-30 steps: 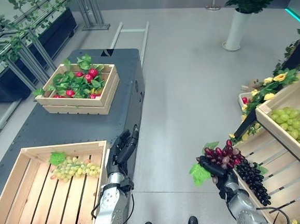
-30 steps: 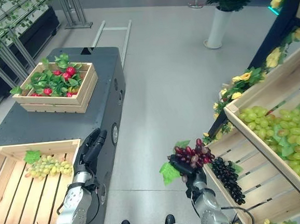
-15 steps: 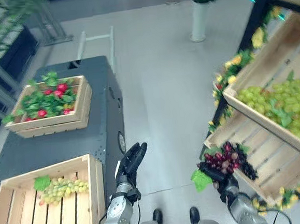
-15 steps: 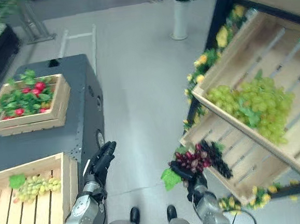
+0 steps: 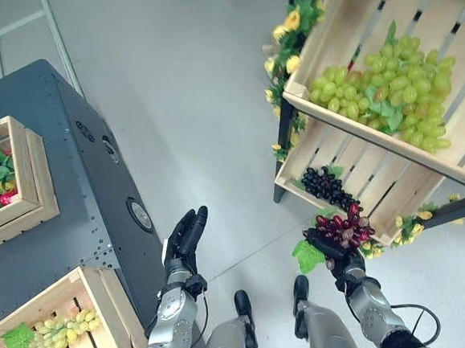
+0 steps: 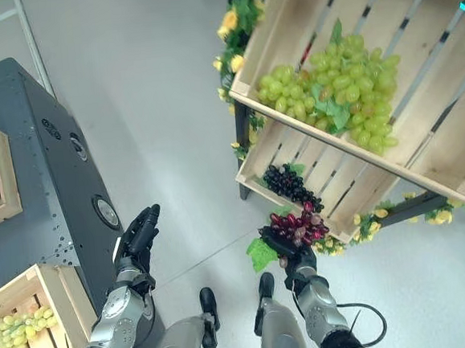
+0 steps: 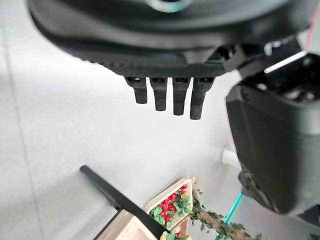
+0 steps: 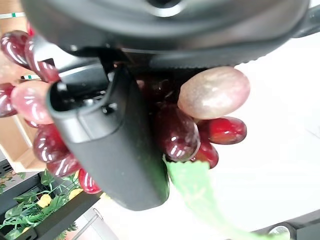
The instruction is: Pick up the fruits from the basket on one side to the basket on the other side
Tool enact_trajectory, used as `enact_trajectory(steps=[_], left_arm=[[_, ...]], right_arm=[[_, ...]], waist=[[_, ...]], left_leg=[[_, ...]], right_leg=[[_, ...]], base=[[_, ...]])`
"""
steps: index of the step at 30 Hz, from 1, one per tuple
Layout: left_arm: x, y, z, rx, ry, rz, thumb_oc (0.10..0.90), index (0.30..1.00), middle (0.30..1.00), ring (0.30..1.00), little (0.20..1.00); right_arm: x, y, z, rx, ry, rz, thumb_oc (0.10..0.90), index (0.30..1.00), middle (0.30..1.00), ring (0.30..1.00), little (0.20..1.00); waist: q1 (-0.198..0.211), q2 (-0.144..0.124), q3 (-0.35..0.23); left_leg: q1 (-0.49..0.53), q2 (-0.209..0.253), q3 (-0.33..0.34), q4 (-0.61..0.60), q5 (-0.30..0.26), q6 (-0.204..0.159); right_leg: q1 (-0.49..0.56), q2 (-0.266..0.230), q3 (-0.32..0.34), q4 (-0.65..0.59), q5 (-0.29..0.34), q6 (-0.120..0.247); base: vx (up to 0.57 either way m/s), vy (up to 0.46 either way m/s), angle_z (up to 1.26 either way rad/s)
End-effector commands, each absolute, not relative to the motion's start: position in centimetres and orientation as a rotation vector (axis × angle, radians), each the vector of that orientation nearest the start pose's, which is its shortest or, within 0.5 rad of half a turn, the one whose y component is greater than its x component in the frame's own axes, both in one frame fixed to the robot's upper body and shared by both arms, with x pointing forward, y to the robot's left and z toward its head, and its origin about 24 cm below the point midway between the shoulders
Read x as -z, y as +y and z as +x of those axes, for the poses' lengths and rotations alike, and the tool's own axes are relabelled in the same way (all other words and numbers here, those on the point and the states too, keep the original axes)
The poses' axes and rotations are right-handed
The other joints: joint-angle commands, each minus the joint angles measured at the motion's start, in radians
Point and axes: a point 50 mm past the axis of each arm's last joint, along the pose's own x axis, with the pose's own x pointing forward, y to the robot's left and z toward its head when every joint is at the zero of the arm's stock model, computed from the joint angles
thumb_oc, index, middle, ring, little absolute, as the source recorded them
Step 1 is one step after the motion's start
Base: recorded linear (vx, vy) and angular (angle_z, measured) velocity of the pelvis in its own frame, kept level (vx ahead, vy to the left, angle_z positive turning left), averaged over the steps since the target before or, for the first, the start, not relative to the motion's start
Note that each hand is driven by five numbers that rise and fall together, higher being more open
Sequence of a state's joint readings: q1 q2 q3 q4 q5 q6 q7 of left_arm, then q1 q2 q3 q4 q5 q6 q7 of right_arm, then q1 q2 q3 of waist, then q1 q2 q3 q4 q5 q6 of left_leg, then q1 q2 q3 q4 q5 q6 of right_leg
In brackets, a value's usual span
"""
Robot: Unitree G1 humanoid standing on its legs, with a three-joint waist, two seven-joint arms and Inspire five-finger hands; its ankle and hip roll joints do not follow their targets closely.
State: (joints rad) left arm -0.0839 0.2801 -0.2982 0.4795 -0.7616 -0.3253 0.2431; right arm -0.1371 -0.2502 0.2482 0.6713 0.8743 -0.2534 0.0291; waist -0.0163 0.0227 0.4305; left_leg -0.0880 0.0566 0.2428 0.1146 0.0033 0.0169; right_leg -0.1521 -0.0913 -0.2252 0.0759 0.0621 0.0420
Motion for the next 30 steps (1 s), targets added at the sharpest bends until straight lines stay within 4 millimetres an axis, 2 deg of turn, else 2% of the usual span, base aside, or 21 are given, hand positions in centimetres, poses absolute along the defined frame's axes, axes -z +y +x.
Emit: enact_trajectory(steps=[1, 2, 4, 6, 8, 10, 11, 12, 20, 25, 30], left_arm=[[-2.5, 18.3, 26.8, -0.178, -0.096, -0.372, 0.800, 0.900, 0.900, 0.900, 0.900], [-3.1, 18.0, 27.2, -0.166, -0.116, -0.370, 0.800, 0.900, 0.900, 0.900, 0.900], [-3.5, 17.8, 27.4, -0.158, -0.127, -0.379, 0.800, 0.900, 0.900, 0.900, 0.900], [-4.0, 17.4, 27.7, -0.144, -0.139, -0.367, 0.800, 0.900, 0.900, 0.900, 0.900], [-4.1, 17.2, 27.9, -0.137, -0.141, -0.358, 0.800, 0.900, 0.900, 0.900, 0.900], [-4.0, 16.8, 27.9, -0.123, -0.126, -0.355, 0.800, 0.900, 0.900, 0.900, 0.900], [-3.9, 16.7, 27.8, -0.122, -0.116, -0.354, 0.800, 0.900, 0.900, 0.900, 0.900], [-3.8, 16.7, 27.8, -0.123, -0.106, -0.359, 0.800, 0.900, 0.900, 0.900, 0.900], [-4.8, 16.1, 27.9, -0.070, -0.131, -0.348, 0.800, 0.900, 0.900, 0.900, 0.900], [-4.9, 16.4, 27.6, -0.037, -0.132, -0.322, 0.800, 0.900, 0.900, 0.900, 0.900], [-5.0, 16.6, 27.5, -0.026, -0.126, -0.314, 0.800, 0.900, 0.900, 0.900, 0.900]], right_arm=[[-2.7, -20.5, 29.3, 0.094, -0.096, 0.502, 0.400, 0.300, 0.300, 0.300, 0.300], [-4.0, -21.4, 30.0, 0.124, -0.134, 0.497, 0.400, 0.300, 0.300, 0.300, 0.300], [-5.6, -21.7, 30.8, 0.133, -0.184, 0.486, 0.400, 0.300, 0.300, 0.300, 0.300], [-8.5, -22.2, 32.1, 0.144, -0.276, 0.468, 0.400, 0.300, 0.300, 0.300, 0.300], [-10.2, -22.7, 32.6, 0.159, -0.334, 0.453, 0.400, 0.300, 0.300, 0.300, 0.300], [-13.7, -24.5, 33.6, 0.187, -0.426, 0.422, 0.400, 0.300, 0.300, 0.300, 0.300], [-14.6, -24.9, 33.8, 0.193, -0.454, 0.396, 0.400, 0.300, 0.300, 0.300, 0.300], [-16.4, -25.4, 34.1, 0.201, -0.492, 0.347, 0.400, 0.300, 0.300, 0.300, 0.300], [-22.3, -29.8, 35.3, 0.314, -0.538, 0.193, 0.400, 0.300, 0.300, 0.300, 0.300], [-24.4, -33.0, 35.5, 0.413, -0.460, 0.107, 0.400, 0.300, 0.300, 0.300, 0.300], [-25.7, -34.8, 35.3, 0.465, -0.443, 0.094, 0.400, 0.300, 0.300, 0.300, 0.300]], waist=[[0.011, -0.031, 0.010], [0.010, -0.026, 0.034], [0.010, -0.022, 0.053], [0.009, -0.018, 0.075], [0.009, -0.016, 0.085], [0.018, -0.007, 0.089], [0.021, -0.005, 0.089], [0.026, -0.002, 0.089], [0.061, 0.015, 0.090], [0.086, 0.017, 0.090], [0.100, 0.019, 0.090]], left_leg=[[-0.145, 0.001, -0.004, 0.261, -0.205, -0.008], [-0.190, 0.002, -0.009, 0.306, -0.216, -0.007], [-0.225, -0.004, -0.014, 0.336, -0.224, -0.001], [-0.276, -0.012, -0.015, 0.380, -0.240, 0.008], [-0.311, -0.010, -0.015, 0.418, -0.254, 0.012], [-0.377, -0.007, -0.026, 0.494, -0.285, 0.023], [-0.393, -0.006, -0.029, 0.517, -0.297, 0.026], [-0.421, -0.005, -0.035, 0.553, -0.310, 0.030], [-0.502, -0.011, -0.062, 0.607, -0.317, 0.035], [-0.543, -0.013, -0.081, 0.636, -0.316, 0.041], [-0.572, -0.012, -0.090, 0.657, -0.320, 0.046]], right_leg=[[-0.087, -0.059, 0.003, 0.213, -0.164, 0.022], [-0.138, -0.062, 0.002, 0.267, -0.174, 0.016], [-0.181, -0.065, 0.001, 0.310, -0.184, 0.013], [-0.237, -0.069, 0.000, 0.370, -0.202, 0.005], [-0.272, -0.075, 0.000, 0.411, -0.214, 0.001], [-0.334, -0.093, -0.006, 0.496, -0.241, -0.010], [-0.347, -0.098, -0.008, 0.518, -0.250, -0.013], [-0.371, -0.103, -0.010, 0.548, -0.259, -0.016], [-0.437, -0.117, -0.031, 0.602, -0.268, -0.028], [-0.466, -0.117, -0.042, 0.626, -0.266, -0.036], [-0.489, -0.119, -0.048, 0.647, -0.267, -0.041]], base=[[-0.16, -0.064, -0.05], [-0.14, -0.041, -0.05], [-0.08, -0.013, 0.07], [-0.07, -0.002, 0.09], [-0.05, 0.000, -0.01], [-0.04, 0.005, 0.09], [-0.01, 0.009, 0.17], [0.00, 0.007, 0.16], [-0.01, -0.010, 0.04], [0.00, -0.005, 0.01], [0.00, -0.001, 0.01]])
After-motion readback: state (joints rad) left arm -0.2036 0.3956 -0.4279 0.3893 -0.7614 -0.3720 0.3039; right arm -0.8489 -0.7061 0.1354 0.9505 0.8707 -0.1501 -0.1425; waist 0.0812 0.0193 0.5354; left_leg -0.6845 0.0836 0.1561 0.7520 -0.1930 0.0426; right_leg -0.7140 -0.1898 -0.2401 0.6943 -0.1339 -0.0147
